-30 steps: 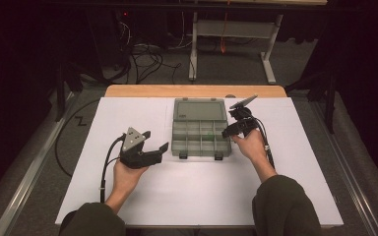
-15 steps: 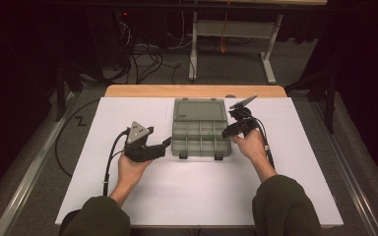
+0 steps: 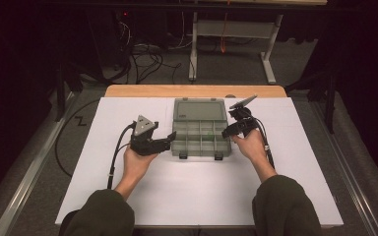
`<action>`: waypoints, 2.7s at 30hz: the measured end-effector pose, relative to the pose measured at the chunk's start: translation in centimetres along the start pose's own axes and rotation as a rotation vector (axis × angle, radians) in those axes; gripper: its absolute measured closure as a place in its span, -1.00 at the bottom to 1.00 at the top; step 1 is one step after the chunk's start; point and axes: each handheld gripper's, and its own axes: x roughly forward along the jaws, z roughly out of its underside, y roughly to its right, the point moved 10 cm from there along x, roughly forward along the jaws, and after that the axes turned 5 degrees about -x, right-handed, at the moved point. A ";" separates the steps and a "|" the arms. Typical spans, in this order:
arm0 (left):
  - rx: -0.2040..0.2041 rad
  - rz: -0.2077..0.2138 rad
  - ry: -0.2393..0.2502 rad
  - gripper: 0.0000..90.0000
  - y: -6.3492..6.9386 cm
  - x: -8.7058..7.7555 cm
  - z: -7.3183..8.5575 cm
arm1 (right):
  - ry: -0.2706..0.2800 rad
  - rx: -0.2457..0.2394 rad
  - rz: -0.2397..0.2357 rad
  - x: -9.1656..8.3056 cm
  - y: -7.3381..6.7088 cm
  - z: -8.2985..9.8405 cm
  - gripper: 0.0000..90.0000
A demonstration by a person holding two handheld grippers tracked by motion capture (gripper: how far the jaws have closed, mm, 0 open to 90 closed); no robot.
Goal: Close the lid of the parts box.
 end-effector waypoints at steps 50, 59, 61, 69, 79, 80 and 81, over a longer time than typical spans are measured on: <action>-0.091 -0.013 -0.132 -0.39 -2.2 5.8 -2.5 | -0.001 -0.016 0.011 0.0 0.0 0.0 0.37; -0.088 -0.029 -0.189 -0.36 -2.8 7.2 -2.2 | 0.000 -0.018 0.013 0.0 0.0 0.0 0.37; -0.080 -0.042 -0.218 -0.34 -3.1 7.7 -1.9 | 0.001 -0.018 0.013 0.0 0.0 0.0 0.37; -0.124 -0.048 -0.308 -0.19 -3.6 8.7 -1.9 | -0.003 -0.024 0.019 0.0 0.0 0.0 0.38; -0.174 -0.061 -0.386 -0.23 -4.4 9.8 -1.8 | -0.004 -0.026 0.022 0.0 0.0 0.0 0.38; -0.190 -0.061 -0.394 -0.23 -4.4 10.0 -1.7 | -0.005 -0.026 0.022 0.0 0.0 0.0 0.38; -0.202 -0.062 -0.401 -0.25 -4.5 10.1 -1.7 | -0.004 -0.026 0.022 0.0 0.0 0.0 0.38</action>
